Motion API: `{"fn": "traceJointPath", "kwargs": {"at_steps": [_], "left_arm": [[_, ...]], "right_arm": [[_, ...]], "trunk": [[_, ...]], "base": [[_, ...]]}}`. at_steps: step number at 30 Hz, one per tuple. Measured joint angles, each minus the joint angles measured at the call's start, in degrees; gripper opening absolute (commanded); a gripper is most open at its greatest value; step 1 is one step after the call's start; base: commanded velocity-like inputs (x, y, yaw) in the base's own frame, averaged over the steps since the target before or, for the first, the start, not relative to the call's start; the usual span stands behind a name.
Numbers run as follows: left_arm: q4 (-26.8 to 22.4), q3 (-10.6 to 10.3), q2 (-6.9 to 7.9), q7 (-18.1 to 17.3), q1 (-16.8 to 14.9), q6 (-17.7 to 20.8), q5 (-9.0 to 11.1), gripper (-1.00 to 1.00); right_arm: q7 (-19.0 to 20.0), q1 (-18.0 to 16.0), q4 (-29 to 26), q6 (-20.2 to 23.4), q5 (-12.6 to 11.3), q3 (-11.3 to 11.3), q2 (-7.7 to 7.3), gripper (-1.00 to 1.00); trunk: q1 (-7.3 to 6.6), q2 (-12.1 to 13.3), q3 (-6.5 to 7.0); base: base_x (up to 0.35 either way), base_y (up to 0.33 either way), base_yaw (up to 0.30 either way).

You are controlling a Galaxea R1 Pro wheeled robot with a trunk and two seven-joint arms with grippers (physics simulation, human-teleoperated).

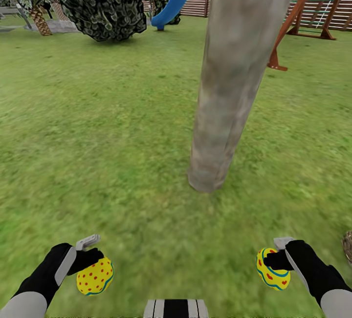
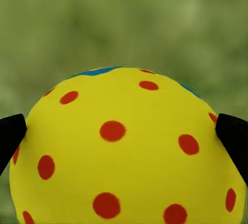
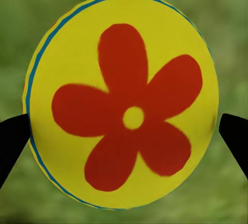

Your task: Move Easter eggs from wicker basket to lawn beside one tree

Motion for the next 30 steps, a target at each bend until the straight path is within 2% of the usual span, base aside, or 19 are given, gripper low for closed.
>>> {"fn": "traceJointPath", "kwargs": {"at_steps": [9,14,18,24,25,26,30], "left_arm": [[-0.2,-0.2,-0.11,0.0,0.0,-0.1,0.0,-1.00],[-0.5,0.0,0.05,-0.1,0.0,-0.1,0.1,-1.00],[-0.4,-0.2,-0.08,0.1,0.0,-0.1,0.0,-1.00],[-0.5,-0.2,-0.18,0.1,0.0,-0.3,0.1,-1.00],[-0.5,-0.2,-0.18,0.1,0.0,-0.3,0.1,-1.00],[-0.6,-0.2,-0.18,0.1,0.0,-0.3,0.1,1.00],[-0.6,0.2,-0.18,0.2,0.0,-0.3,0.1,1.00]], "right_arm": [[-0.1,0.0,0.0,0.0,0.0,0.0,0.00,-1.00],[-0.1,0.0,0.0,0.0,0.0,0.1,0.00,-1.00],[-0.1,0.0,0.0,0.0,0.0,0.1,0.00,-1.00],[-0.1,0.0,0.0,-0.1,0.0,0.1,0.00,-1.00],[-0.1,0.0,0.0,-0.1,0.1,0.1,0.00,1.00],[-0.1,0.0,0.0,-0.1,0.1,0.1,-0.02,1.00],[-0.1,0.0,0.0,-0.2,0.1,0.0,-0.09,1.00]], "trunk": [[0.23,-0.1,-2.00],[0.23,-0.1,-2.00],[0.33,-0.2,-2.88],[0.33,-0.2,-2.89],[0.33,-0.2,-2.89],[0.33,-0.2,-2.89],[0.33,-0.2,-2.89]], "base": [[0.000,0.000,0.000],[0.000,0.000,0.000],[0.000,0.000,0.000],[0.000,0.000,0.000],[0.000,0.000,0.000],[0.000,0.000,0.000],[0.000,0.000,0.000]]}}
